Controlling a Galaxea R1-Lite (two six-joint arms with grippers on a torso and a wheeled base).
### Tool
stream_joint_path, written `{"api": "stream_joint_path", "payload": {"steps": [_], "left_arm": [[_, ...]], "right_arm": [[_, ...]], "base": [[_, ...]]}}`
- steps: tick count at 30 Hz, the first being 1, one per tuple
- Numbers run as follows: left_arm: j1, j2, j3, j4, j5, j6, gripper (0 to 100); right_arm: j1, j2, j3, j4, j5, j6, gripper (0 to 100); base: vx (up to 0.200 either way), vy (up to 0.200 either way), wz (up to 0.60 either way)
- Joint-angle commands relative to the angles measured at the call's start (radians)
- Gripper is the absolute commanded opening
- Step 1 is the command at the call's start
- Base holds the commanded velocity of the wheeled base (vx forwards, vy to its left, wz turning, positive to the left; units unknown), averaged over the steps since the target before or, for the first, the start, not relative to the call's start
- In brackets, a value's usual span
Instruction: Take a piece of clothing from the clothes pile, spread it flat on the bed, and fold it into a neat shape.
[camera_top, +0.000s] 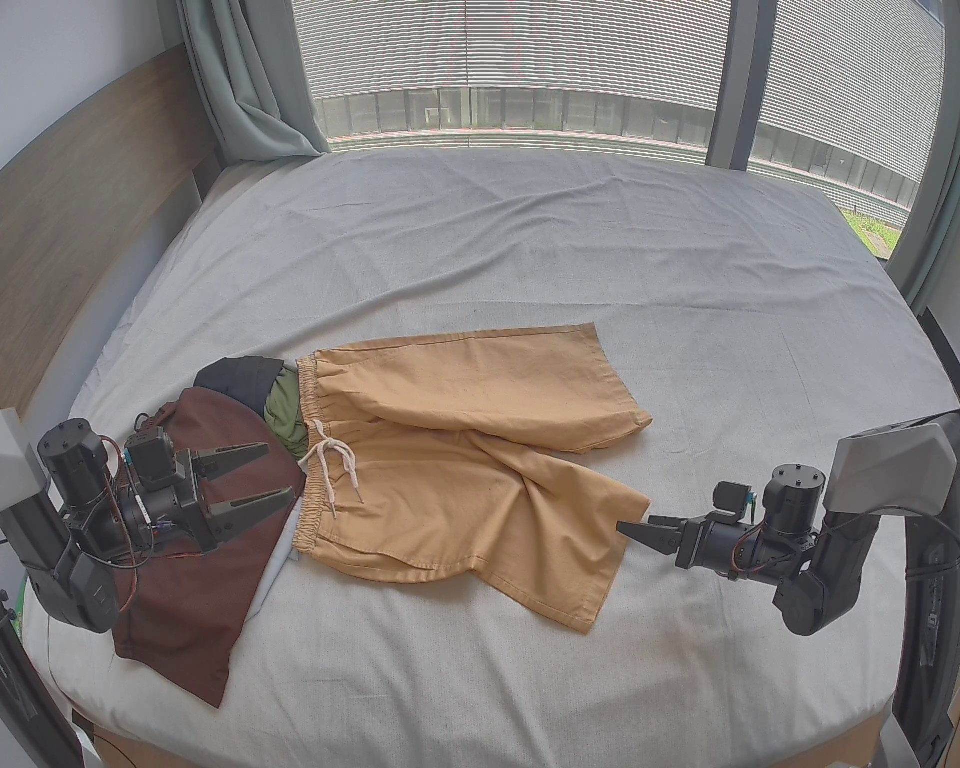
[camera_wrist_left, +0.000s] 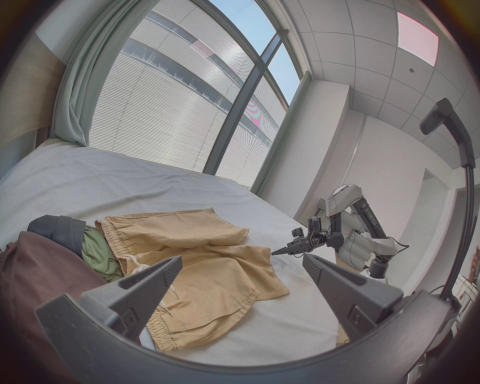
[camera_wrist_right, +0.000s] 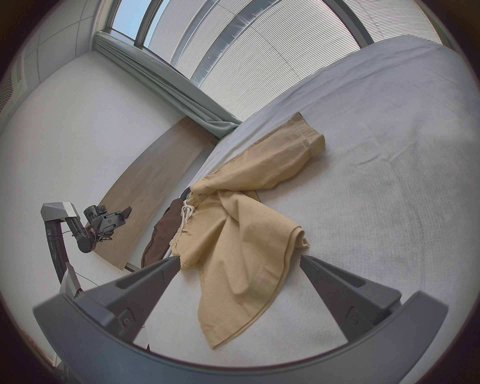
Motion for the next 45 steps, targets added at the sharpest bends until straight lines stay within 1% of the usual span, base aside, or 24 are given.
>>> {"api": "stream_joint_path", "payload": {"steps": [1,11,18,21,26,34,37,38,39,42,45], "left_arm": [[0.001,0.002,0.000,-0.001,0.000,0.000,100],[-0.001,0.001,0.000,-0.001,0.000,0.000,100],[-0.005,0.007,0.001,0.001,0.000,0.003,100],[-0.007,0.010,0.000,-0.001,0.000,0.004,100],[-0.007,0.010,0.000,-0.001,0.000,0.004,100],[-0.007,0.012,-0.004,-0.001,0.000,0.003,100],[-0.007,0.018,-0.004,-0.001,0.000,0.004,100],[-0.007,0.021,-0.005,-0.001,0.000,0.004,100],[-0.007,0.021,-0.005,-0.001,0.000,0.004,100],[-0.007,0.022,-0.005,-0.001,0.000,0.004,100],[-0.007,0.022,-0.005,-0.001,0.000,0.004,100]], "right_arm": [[-0.003,0.049,-0.013,-0.001,0.000,0.001,100],[-0.001,0.115,-0.081,-0.006,-0.007,0.007,100],[0.001,0.125,-0.108,-0.006,-0.009,0.013,100],[0.005,0.130,-0.125,-0.006,-0.009,0.020,100],[0.027,0.131,-0.147,-0.006,-0.032,0.053,100],[0.047,0.133,-0.179,-0.006,-0.039,0.080,100],[0.045,0.139,-0.206,-0.006,-0.059,0.082,100],[0.045,0.145,-0.233,-0.006,-0.090,0.094,100],[0.044,0.144,-0.243,-0.008,-0.102,0.102,100],[0.037,0.134,-0.260,-0.008,-0.109,0.132,100],[0.033,0.128,-0.259,-0.008,-0.109,0.139,100]], "base": [[0.000,0.000,0.00],[0.000,0.000,0.00],[0.000,0.000,0.00],[0.000,0.000,0.00],[0.000,0.000,0.00],[0.000,0.000,0.00],[0.000,0.000,0.00],[0.000,0.000,0.00],[0.000,0.000,0.00],[0.000,0.000,0.00],[0.000,0.000,0.00]]}}
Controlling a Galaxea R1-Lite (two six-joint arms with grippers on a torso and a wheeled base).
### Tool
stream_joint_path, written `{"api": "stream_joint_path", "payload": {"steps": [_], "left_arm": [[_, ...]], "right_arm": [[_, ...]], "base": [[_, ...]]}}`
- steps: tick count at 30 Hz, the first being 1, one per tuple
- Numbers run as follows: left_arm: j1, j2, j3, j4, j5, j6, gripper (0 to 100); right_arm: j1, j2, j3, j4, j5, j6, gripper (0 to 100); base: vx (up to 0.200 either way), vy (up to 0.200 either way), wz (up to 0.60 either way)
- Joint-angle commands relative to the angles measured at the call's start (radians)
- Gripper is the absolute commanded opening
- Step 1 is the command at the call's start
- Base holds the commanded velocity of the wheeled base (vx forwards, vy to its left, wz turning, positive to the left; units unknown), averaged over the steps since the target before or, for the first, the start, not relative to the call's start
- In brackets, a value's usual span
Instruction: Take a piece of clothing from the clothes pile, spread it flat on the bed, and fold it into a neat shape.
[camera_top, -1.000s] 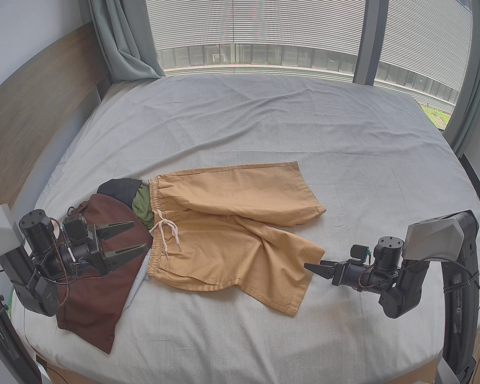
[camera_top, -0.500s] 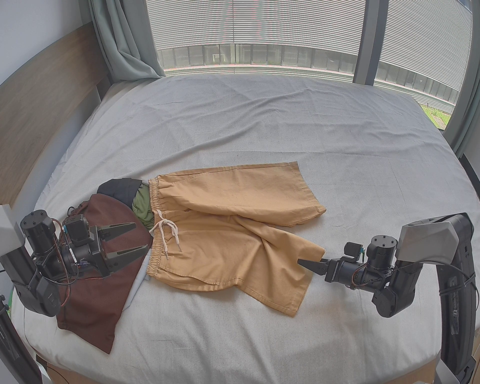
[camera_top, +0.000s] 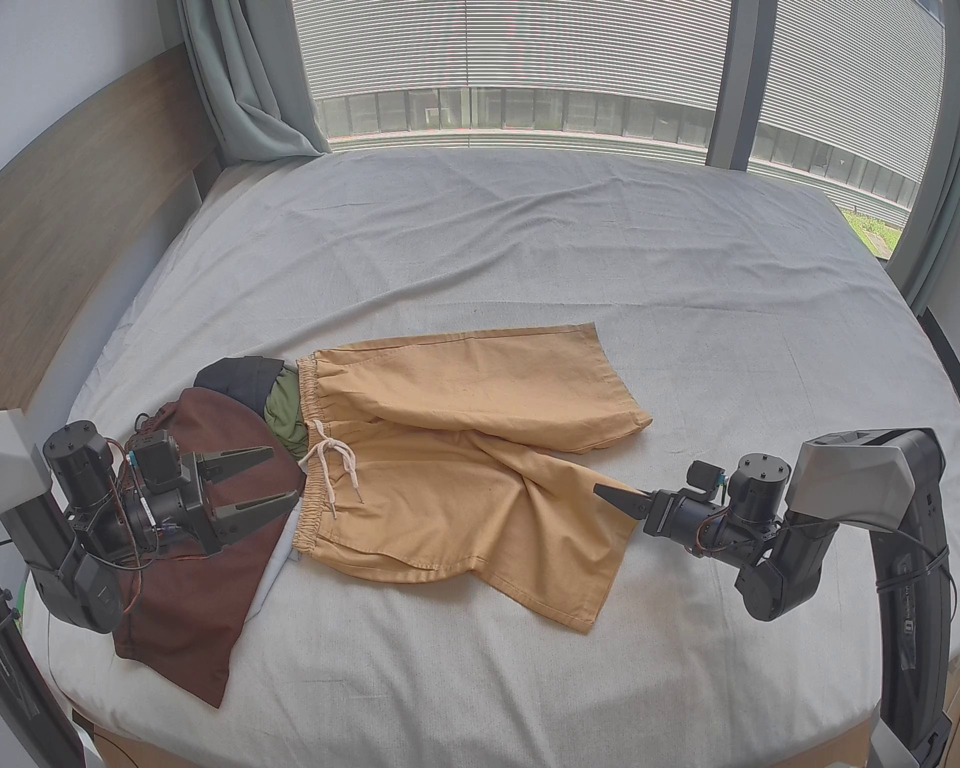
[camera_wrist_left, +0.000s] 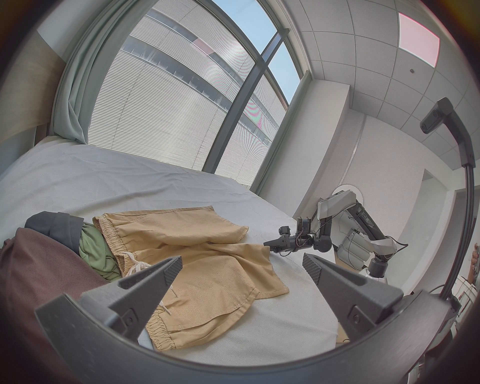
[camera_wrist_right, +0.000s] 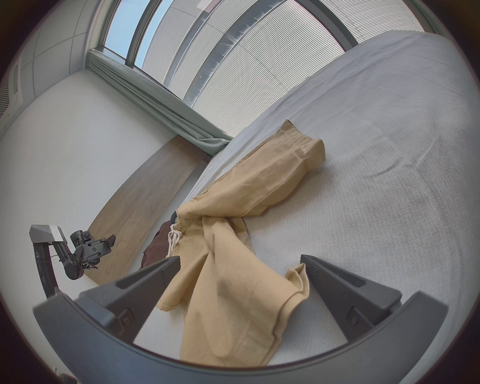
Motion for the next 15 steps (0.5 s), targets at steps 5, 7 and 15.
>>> {"api": "stream_joint_path", "payload": {"steps": [5,7,15], "left_arm": [[0.000,0.007,0.000,-0.001,0.000,0.001,100],[0.000,0.007,0.000,-0.001,0.000,0.001,100],[0.000,0.018,-0.008,-0.001,0.002,0.003,100]], "right_arm": [[-0.006,-0.006,0.002,-0.001,0.001,0.000,100],[-0.006,-0.006,0.004,-0.001,0.001,0.002,100],[-0.029,-0.020,0.045,0.013,0.000,0.008,100]], "base": [[0.000,0.000,0.00],[0.000,0.000,0.00],[0.000,0.000,0.00]]}}
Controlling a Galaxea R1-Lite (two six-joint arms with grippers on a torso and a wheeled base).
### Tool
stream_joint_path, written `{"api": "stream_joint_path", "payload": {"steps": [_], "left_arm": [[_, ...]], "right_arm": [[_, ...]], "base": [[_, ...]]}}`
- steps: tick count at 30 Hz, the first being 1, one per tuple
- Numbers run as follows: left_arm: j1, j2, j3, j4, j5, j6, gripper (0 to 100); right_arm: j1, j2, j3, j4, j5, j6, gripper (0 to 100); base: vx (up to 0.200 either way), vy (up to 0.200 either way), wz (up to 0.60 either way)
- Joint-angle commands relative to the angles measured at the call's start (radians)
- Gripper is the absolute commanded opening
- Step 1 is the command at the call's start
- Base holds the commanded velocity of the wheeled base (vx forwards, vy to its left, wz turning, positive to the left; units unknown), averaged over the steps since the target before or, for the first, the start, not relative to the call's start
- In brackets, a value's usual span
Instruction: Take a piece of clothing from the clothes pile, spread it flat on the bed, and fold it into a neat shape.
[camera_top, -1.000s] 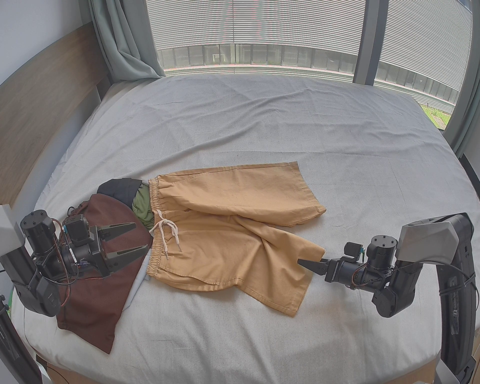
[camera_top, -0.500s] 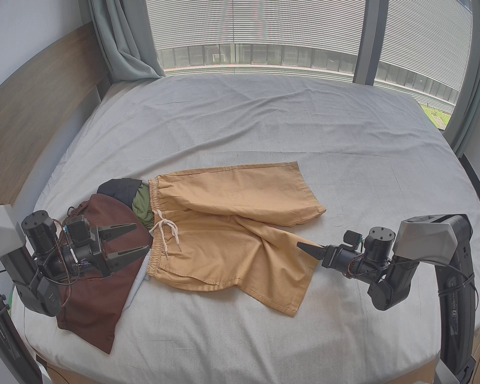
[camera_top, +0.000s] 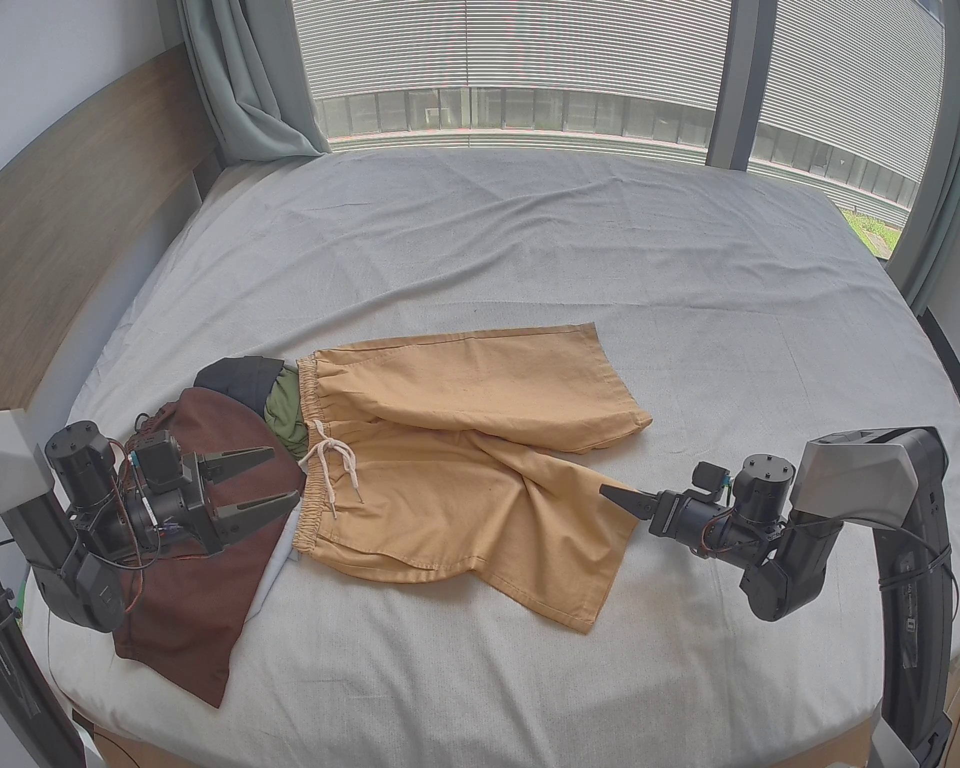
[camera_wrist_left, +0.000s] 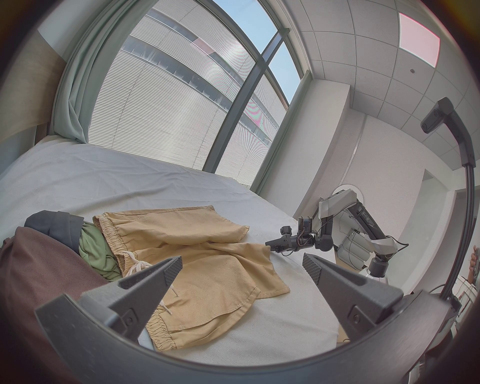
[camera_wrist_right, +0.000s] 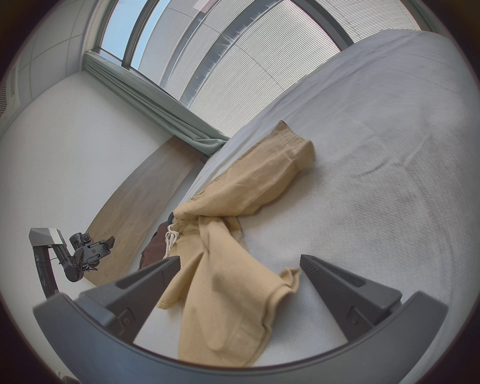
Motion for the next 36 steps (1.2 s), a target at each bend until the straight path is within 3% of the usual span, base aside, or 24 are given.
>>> {"api": "stream_joint_path", "payload": {"steps": [1,14,21,36], "left_arm": [[0.000,0.010,-0.002,-0.001,0.001,0.001,100],[-0.001,0.011,-0.002,-0.001,0.001,0.002,100],[-0.001,0.011,-0.002,-0.001,0.001,0.002,100],[-0.001,0.011,-0.006,-0.001,0.001,0.004,100]], "right_arm": [[-0.017,-0.015,0.041,0.012,0.001,0.001,100],[0.014,-0.066,0.107,0.007,0.010,0.010,100],[0.029,-0.098,0.106,-0.002,0.010,0.107,100],[0.009,-0.087,0.050,-0.002,0.001,0.113,100]], "base": [[0.000,0.000,0.00],[0.000,0.000,0.00],[0.000,0.000,0.00],[0.000,0.000,0.00]]}}
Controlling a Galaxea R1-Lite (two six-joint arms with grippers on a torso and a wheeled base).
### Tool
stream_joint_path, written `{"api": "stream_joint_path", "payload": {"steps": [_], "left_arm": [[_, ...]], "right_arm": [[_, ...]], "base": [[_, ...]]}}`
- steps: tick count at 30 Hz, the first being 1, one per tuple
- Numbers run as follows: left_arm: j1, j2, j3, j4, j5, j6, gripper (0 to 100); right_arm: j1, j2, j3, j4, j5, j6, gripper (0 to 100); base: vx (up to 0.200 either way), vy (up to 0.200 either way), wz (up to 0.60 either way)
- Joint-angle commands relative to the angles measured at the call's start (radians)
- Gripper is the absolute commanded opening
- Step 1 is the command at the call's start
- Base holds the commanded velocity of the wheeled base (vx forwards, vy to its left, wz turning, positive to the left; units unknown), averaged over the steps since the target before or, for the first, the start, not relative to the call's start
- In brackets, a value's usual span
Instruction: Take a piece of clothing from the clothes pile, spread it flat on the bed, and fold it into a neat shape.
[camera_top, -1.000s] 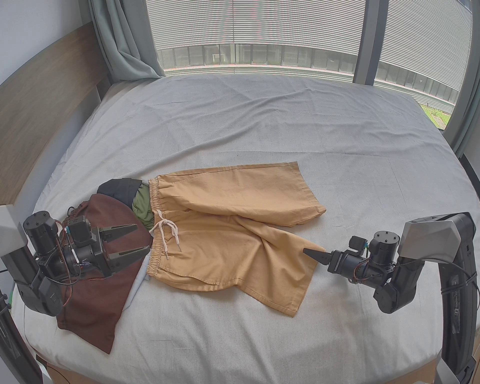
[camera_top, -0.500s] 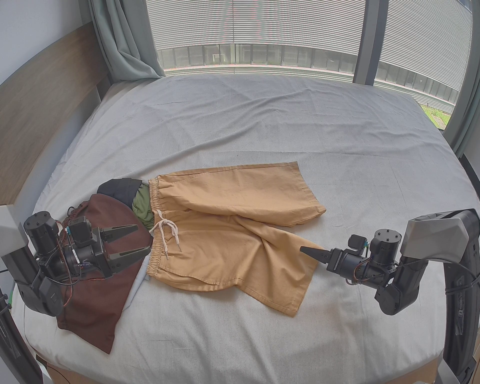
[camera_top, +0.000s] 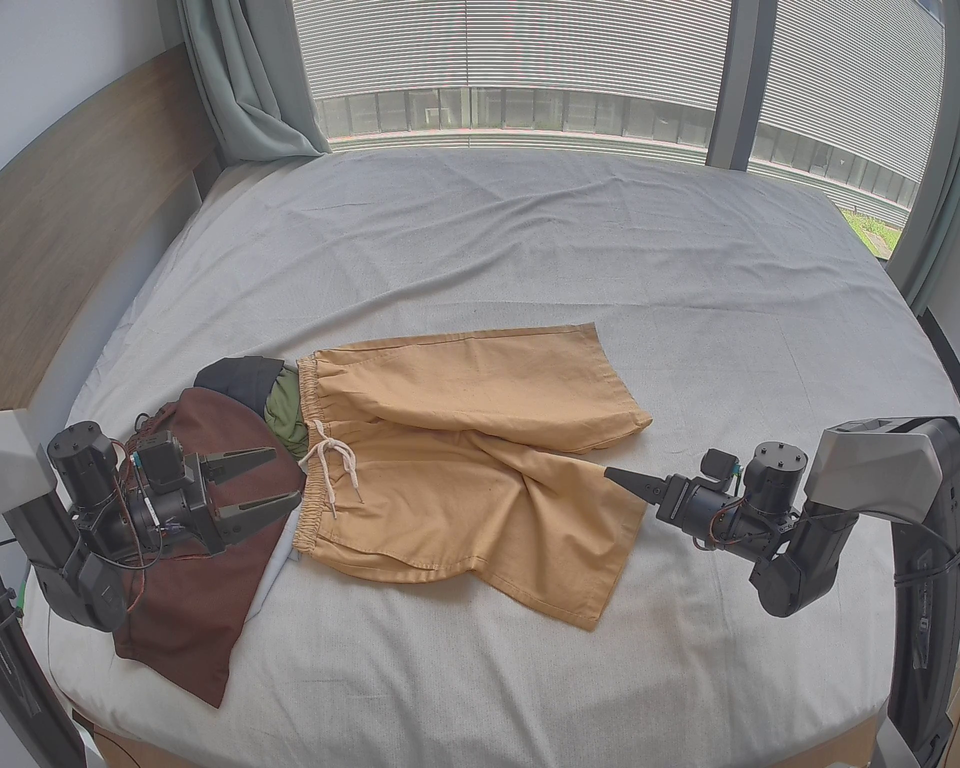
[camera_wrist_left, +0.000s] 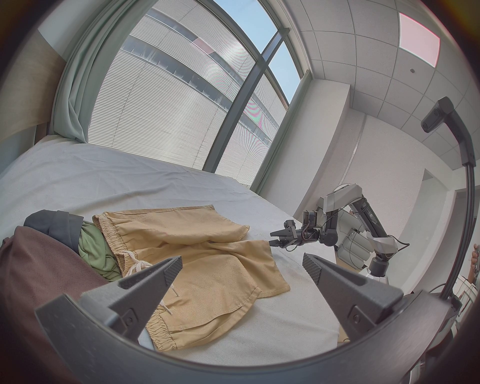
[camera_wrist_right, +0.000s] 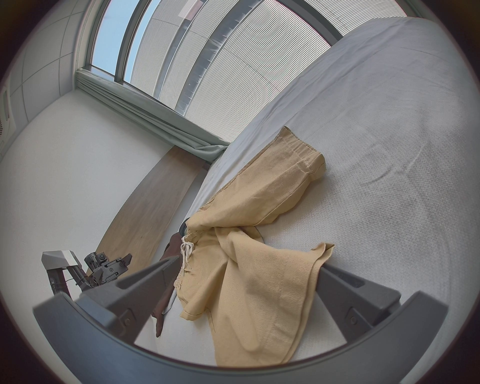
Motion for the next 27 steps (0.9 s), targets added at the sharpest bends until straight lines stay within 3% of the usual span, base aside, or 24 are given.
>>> {"api": "stream_joint_path", "payload": {"steps": [1,16,27], "left_arm": [[0.001,0.001,-0.001,0.000,0.000,0.000,100],[0.001,0.000,-0.002,0.000,0.000,-0.001,100],[0.002,0.003,-0.002,0.000,0.002,-0.005,100]], "right_arm": [[0.000,0.000,-0.003,0.000,0.001,0.000,0],[-0.039,0.026,-0.073,-0.002,-0.004,-0.005,0],[-0.051,0.080,-0.200,-0.002,-0.065,-0.003,0]], "base": [[0.000,0.000,0.00],[0.000,0.000,0.00],[0.000,0.000,0.00]]}}
